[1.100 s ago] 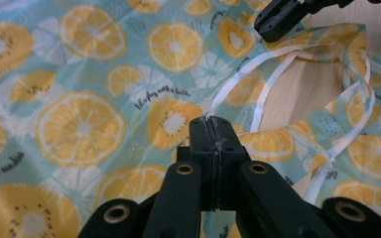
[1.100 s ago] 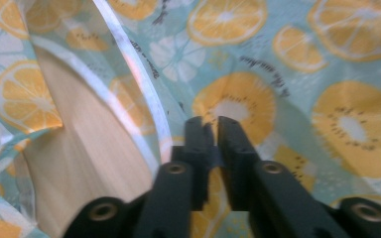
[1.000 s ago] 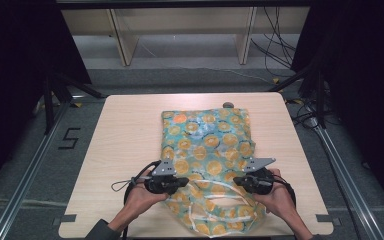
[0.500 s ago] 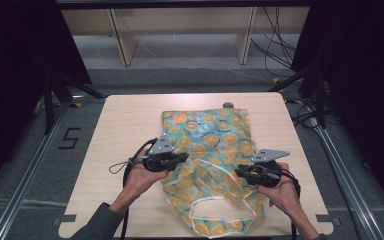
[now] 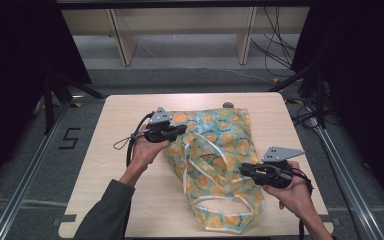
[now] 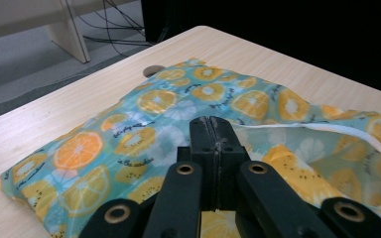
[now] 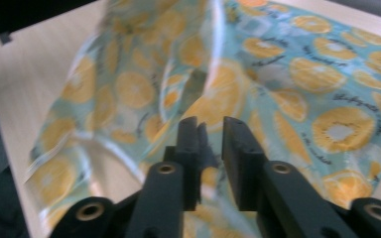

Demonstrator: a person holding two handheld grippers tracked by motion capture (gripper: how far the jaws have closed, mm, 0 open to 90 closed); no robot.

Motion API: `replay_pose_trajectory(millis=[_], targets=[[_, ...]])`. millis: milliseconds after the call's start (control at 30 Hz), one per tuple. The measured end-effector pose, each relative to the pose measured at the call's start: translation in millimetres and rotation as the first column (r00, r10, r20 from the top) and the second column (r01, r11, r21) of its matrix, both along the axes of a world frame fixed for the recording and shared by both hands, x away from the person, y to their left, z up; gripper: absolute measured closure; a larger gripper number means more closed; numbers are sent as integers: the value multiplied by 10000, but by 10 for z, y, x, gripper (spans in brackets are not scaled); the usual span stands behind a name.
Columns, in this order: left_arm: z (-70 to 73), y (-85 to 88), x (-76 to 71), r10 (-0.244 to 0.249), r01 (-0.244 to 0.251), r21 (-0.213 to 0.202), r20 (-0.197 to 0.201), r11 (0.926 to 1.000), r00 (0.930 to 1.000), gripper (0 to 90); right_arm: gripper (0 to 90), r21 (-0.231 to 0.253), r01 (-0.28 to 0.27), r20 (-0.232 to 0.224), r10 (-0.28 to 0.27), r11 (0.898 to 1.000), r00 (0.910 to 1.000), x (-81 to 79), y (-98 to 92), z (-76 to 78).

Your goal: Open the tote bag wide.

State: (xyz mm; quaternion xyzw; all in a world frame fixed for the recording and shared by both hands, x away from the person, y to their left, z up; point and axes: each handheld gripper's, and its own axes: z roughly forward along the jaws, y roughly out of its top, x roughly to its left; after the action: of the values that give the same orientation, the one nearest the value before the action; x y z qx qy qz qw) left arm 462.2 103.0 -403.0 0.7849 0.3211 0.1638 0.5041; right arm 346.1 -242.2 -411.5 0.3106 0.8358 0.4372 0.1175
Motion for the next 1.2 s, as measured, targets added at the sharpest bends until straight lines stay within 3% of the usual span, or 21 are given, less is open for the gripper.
replay_pose_trajectory(millis=[100, 200, 300, 367, 400, 500, 667, 733, 833, 933, 1000, 1033, 1100, 1133, 1167, 1200], targets=[[-54, 22, 103, 194, -197, -132, -234, 9997, 9995, 892, 842, -374, -444, -134, 439, 9983, 9989, -24, 97, -41], [-73, 62, 193, 346, -355, -223, -377, 9991, 9987, 892, 843, -703, -828, -645, 783, 9941, 9948, -32, 196, -122], [-83, 121, 272, 532, -567, -627, -567, 9964, 9970, 891, 843, -1248, -955, -889, 848, 9876, 9924, -21, 320, -229], [-80, 168, 328, 591, -670, -994, -809, 9928, 9950, 891, 841, -1436, -860, -737, 760, 9859, 9944, 21, 422, -320], [-70, 184, 353, 638, -718, -1009, -807, 9923, 9947, 891, 842, -1623, -790, -492, 719, 9836, 9962, 61, 466, -353], [-25, 220, 404, 878, -928, -833, -618, 9922, 9942, 891, 845, -2421, -480, -332, 412, 9691, 9986, 187, 576, -413], [-75, 287, 472, 988, -1039, -625, -800, 9926, 9919, 891, 856, -3001, 597, 718, -399, 9520, 9966, 600, 642, -427], [-136, 307, 470, 917, -994, -765, -978, 9921, 9910, 891, 857, -3240, 801, 683, -612, 9426, 9958, 762, 660, -422], [-227, 324, 448, 802, -862, -544, -1038, 9948, 9914, 889, 865, -3270, 1305, 836, -1089, 9360, 9905, 1026, 665, -429], [-329, 347, 420, 632, -691, -412, -1293, 9968, 9896, 886, 867, -3210, 1534, 698, -1382, 9346, 9879, 1280, 624, -404], [-393, 353, 378, 595, -614, -96, -1354, 9981, 9890, 867, 866, -3161, 1823, 606, -1720, 9310, 9832, 1433, 603, -415], [-427, 365, 358, 500, -502, 20, -1358, 9987, 9895, 853, 866, -3165, 1715, 340, -1695, 9330, 9849, 1507, 583, -400], [-471, 404, 322, 495, -475, 158, -1747, 9987, 9834, 783, 864, -3261, 2051, 438, -2020, 9228, 9784, 1627, 553, -394], [-453, 427, 287, 590, -573, 143, -1911, 9983, 9798, 717, 863, -3269, 2076, 223, -2120, 9220, 9770, 1676, 539, -385], [-398, 448, 243, 553, -552, 55, -1783, 9985, 9824, 684, 864, -2996, 2219, 272, -2242, 9279, 9742, 1718, 537, -416], [-310, 464, 195, 523, -548, -112, -1603, 9984, 9857, 660, 864, -3113, 2106, 66, -2195, 9267, 9756, 1744, 527, -399]])
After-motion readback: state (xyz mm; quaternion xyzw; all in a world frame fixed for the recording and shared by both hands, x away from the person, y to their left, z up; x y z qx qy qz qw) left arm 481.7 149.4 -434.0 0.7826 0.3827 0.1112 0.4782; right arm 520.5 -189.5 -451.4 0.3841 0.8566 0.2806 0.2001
